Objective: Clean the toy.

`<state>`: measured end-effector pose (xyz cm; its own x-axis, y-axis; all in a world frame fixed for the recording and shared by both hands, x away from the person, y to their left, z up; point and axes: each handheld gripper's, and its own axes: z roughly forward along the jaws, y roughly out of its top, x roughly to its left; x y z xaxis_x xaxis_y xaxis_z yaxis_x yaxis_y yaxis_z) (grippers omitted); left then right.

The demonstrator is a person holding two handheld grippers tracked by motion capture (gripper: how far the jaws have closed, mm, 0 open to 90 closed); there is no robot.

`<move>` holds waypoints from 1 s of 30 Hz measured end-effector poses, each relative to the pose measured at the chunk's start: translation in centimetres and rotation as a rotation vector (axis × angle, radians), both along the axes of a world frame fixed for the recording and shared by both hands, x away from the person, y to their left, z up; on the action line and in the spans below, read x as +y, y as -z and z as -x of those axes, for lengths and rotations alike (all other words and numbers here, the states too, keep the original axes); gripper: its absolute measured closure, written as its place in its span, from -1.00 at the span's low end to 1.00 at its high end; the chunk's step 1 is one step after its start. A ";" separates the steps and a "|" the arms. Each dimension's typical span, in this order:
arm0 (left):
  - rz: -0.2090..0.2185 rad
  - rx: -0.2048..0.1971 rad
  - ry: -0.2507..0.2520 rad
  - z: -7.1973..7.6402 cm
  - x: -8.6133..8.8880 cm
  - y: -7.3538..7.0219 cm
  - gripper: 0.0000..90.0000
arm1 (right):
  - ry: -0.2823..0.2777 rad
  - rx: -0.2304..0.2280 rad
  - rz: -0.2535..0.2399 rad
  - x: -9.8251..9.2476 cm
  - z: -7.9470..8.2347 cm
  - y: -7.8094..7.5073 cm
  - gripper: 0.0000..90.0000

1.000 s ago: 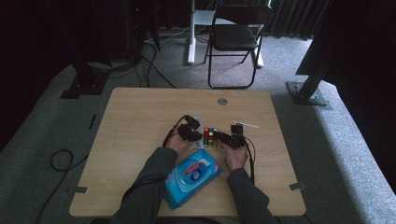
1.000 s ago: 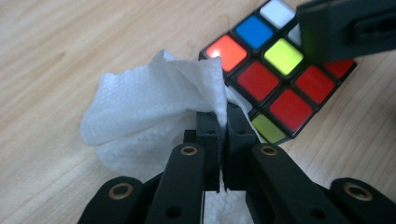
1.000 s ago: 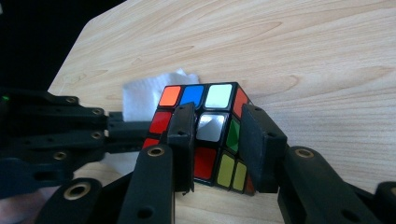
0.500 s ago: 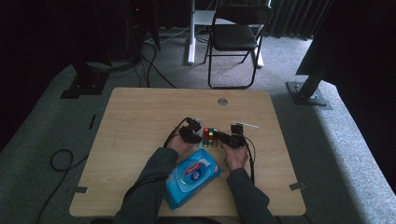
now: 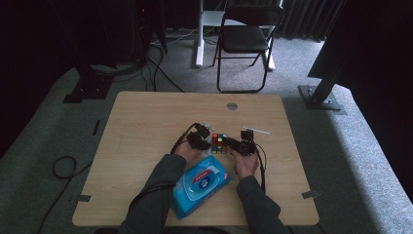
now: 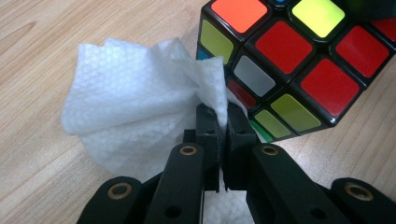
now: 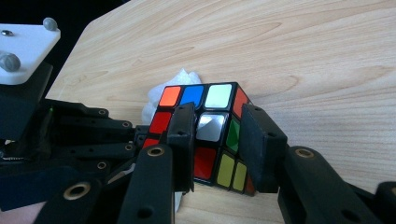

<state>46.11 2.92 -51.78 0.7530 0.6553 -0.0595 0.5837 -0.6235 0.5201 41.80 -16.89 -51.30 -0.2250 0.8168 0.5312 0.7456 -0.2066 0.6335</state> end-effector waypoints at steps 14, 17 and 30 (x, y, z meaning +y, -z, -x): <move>0.080 -0.023 0.034 1.0 1.1 -2.0 0.92 | 0.002 -0.001 0.003 0.0 0.0 0.0 0.48; 0.095 -0.030 0.042 1.3 1.3 -2.4 0.92 | 0.003 -0.001 0.002 0.1 0.0 0.0 0.48; 0.138 -0.032 0.056 2.0 1.6 -2.8 0.92 | 0.000 0.001 0.003 0.0 0.0 0.0 0.48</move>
